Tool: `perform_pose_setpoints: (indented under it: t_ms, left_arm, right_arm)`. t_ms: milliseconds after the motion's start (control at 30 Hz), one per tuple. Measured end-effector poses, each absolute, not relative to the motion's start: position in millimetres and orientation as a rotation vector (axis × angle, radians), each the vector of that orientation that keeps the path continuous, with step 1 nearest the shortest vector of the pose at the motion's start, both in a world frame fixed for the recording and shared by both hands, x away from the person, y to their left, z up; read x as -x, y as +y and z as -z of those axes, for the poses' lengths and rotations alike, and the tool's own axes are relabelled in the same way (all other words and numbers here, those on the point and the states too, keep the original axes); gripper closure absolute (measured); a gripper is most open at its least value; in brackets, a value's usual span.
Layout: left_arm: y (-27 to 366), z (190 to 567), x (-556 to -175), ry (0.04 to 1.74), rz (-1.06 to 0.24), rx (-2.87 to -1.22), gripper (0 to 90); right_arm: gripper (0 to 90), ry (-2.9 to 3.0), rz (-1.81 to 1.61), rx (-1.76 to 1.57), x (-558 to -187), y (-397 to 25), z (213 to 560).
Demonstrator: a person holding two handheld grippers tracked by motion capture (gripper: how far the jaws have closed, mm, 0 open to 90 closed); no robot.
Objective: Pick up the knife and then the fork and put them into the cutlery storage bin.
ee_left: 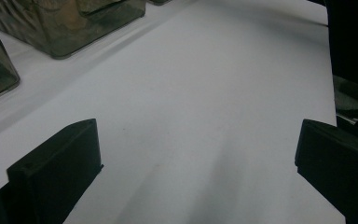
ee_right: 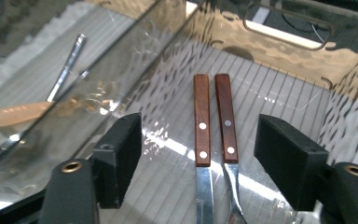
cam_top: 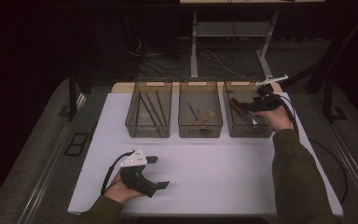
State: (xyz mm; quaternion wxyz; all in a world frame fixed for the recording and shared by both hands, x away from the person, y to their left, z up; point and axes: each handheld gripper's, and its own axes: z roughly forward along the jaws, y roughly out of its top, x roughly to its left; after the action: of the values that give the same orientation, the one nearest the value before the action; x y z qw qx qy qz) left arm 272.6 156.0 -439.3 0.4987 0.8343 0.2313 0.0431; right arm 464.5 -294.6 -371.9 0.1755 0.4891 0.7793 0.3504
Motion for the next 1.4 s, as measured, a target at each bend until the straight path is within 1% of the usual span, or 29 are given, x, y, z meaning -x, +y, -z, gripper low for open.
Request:
perform_pose_setpoints:
  t_ms: [167, 500, 1033, 1400]
  left_arm:
    - [156, 440, -273, 0.561, -0.104, -2.021, 0.0]
    - [155, 441, -275, 0.563, -0.100, -2.032, 0.0]
    - [156, 441, -277, 0.575, -0.109, -2.026, 0.0]
    - [157, 440, -275, 0.580, -0.111, -2.025, 0.0]
  right_arm:
    - [22.0, 2.171, -1.022, -1.346, -453, -294, 368]
    - [17.3, 2.145, -1.132, -1.292, -425, -293, 366]
    - [17.2, 2.166, -1.299, -1.186, -366, -291, 377]
    - [17.2, 2.230, -1.343, -1.098, -330, -282, 393]
